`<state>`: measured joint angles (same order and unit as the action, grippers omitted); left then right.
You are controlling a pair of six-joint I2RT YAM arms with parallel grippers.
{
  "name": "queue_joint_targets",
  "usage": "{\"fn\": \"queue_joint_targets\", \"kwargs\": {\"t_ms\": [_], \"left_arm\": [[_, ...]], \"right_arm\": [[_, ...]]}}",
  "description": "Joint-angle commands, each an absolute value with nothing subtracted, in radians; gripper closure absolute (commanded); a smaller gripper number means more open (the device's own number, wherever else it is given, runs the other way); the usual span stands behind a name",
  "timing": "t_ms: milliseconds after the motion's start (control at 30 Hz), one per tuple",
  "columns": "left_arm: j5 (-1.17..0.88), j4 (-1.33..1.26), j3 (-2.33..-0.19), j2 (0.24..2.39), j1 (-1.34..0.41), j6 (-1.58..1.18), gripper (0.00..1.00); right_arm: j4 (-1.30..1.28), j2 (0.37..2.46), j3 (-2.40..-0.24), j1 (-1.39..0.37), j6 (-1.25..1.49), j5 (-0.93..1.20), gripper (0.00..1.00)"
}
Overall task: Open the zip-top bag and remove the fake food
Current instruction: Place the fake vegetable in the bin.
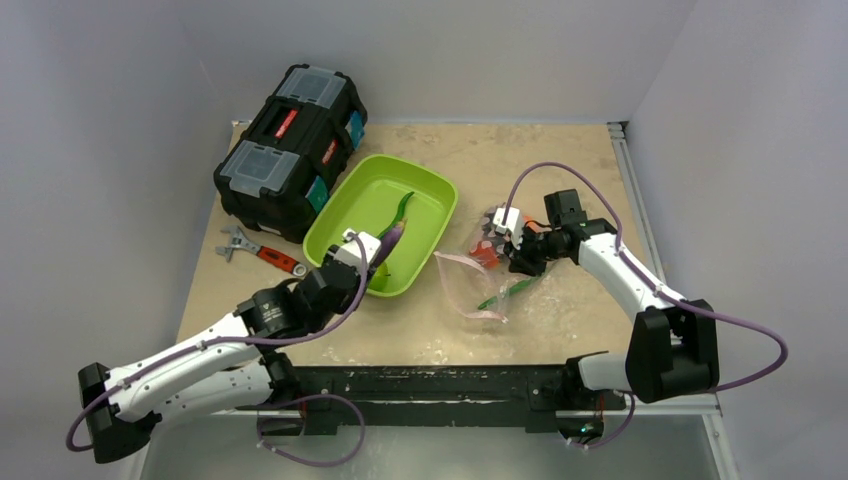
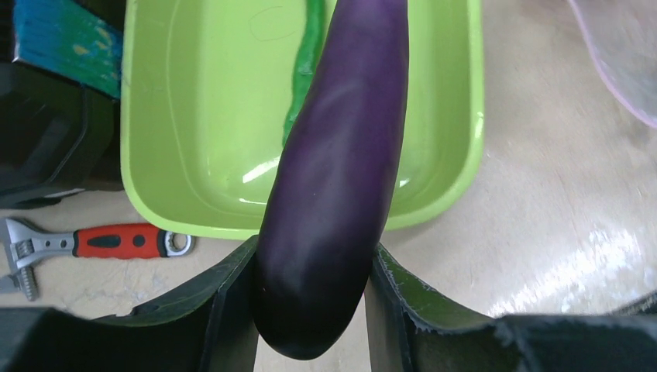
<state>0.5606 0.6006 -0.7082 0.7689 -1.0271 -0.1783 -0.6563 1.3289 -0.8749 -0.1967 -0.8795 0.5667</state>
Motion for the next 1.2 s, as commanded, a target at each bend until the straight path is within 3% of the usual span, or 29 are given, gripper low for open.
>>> {"fn": "queue_joint_targets", "kwargs": {"t_ms": [0, 33, 267, 433, 533, 833, 1167], "left_arm": [[0.568, 0.495, -0.706, 0.802, -0.923, -0.317, 1.0], [0.544, 0.481, -0.702, 0.812, -0.897, -0.333, 1.0], [0.453, 0.368, -0.704, 0.929, -0.795, -0.406, 0.68], [0.401, 0.351, -0.747, 1.043, -0.71, -0.447, 0.28], [0.373, 0.362, -0.784, 1.096, -0.692, -0.453, 0.12], [0.233, 0.369, -0.791, 1.057, -0.689, -0.424, 0.07], [-0.271, 0.002, -0.623, 0.945, -0.694, -0.453, 0.07]], "right_arm": [[-0.635, 1.331, -0.882, -0.194, -0.884, 0.569, 0.87], [-0.636, 1.33, -0.883, -0.194, -0.884, 0.569, 0.87], [-0.637, 1.33, -0.883, -0.195, -0.885, 0.571, 0.87], [-0.638, 1.33, -0.882, -0.192, -0.887, 0.572, 0.87], [-0.638, 1.328, -0.882, -0.192, -0.889, 0.572, 0.87], [-0.643, 1.333, -0.882, -0.19, -0.894, 0.577, 0.87], [-0.658, 1.334, -0.887, -0.19, -0.905, 0.599, 0.86]]}}
